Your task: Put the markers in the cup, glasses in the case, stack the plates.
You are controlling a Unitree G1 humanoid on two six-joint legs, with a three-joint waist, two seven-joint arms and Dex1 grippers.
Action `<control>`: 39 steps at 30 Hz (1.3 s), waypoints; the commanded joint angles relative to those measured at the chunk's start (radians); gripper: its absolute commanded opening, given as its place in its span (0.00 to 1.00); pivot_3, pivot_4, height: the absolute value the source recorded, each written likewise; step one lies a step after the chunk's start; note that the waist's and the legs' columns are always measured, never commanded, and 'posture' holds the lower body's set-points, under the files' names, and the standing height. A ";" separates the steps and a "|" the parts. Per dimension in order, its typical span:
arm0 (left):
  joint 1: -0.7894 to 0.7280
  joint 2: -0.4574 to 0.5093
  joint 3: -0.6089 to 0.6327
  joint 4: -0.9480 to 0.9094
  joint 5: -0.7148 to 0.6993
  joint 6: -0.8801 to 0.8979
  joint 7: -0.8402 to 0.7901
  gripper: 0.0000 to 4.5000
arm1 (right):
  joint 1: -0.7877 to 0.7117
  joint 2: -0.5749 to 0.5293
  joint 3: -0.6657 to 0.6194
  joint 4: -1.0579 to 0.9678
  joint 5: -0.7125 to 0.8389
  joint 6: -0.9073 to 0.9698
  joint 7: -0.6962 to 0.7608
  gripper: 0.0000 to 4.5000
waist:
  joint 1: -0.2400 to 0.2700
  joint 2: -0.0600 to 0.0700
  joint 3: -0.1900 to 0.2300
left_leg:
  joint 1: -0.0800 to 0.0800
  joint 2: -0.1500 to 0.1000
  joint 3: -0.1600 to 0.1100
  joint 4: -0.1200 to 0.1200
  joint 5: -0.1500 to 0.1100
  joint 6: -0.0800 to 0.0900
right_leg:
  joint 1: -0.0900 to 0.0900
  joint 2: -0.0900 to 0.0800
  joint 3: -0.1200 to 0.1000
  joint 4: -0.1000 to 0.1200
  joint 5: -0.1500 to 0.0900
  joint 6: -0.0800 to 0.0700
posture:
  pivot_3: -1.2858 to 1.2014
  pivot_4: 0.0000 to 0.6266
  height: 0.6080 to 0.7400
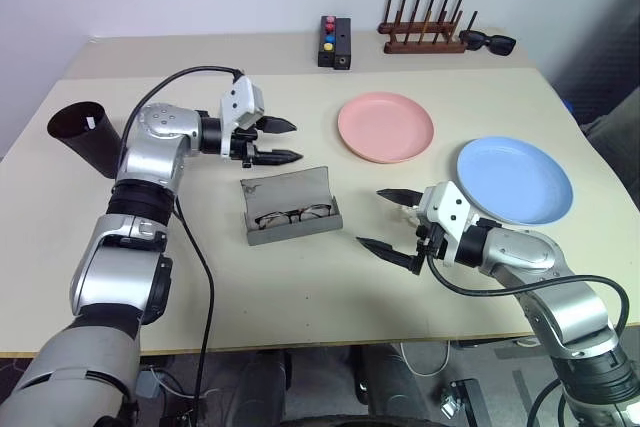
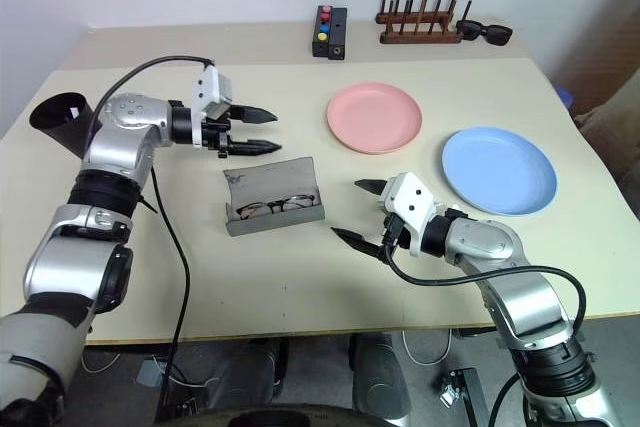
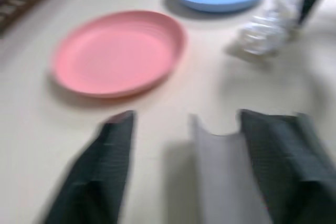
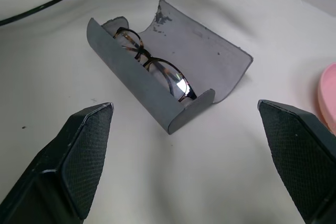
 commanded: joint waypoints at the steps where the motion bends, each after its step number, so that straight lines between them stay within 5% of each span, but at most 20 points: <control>1: 0.029 0.033 -0.004 -0.012 0.058 -0.056 0.068 0.27 | -0.018 0.004 -0.008 -0.023 0.005 -0.012 0.004 1.00 | 0.001 0.000 0.000 | 0.000 0.000 0.000 0.000 0.000 0.000 | 0.000 0.000 0.000 0.000 0.000 0.000 | 0.52 0.24 1.00; 26: 0.174 0.092 -0.073 -0.046 0.166 -0.059 0.139 0.27 | -0.015 -0.002 -0.016 -0.025 0.010 -0.006 0.020 1.00 | 0.003 0.000 0.000 | 0.000 0.000 0.000 0.000 0.000 0.000 | 0.000 0.000 0.000 0.000 0.001 -0.001 | 0.52 0.24 1.00; 39: 0.337 0.102 -0.059 -0.436 0.004 0.112 -0.025 0.27 | -0.022 -0.003 -0.018 -0.012 0.008 -0.009 0.025 1.00 | 0.005 0.000 0.000 | -0.001 0.000 0.000 0.001 0.000 0.000 | 0.000 0.000 0.000 0.000 0.002 -0.003 | 0.52 0.24 1.00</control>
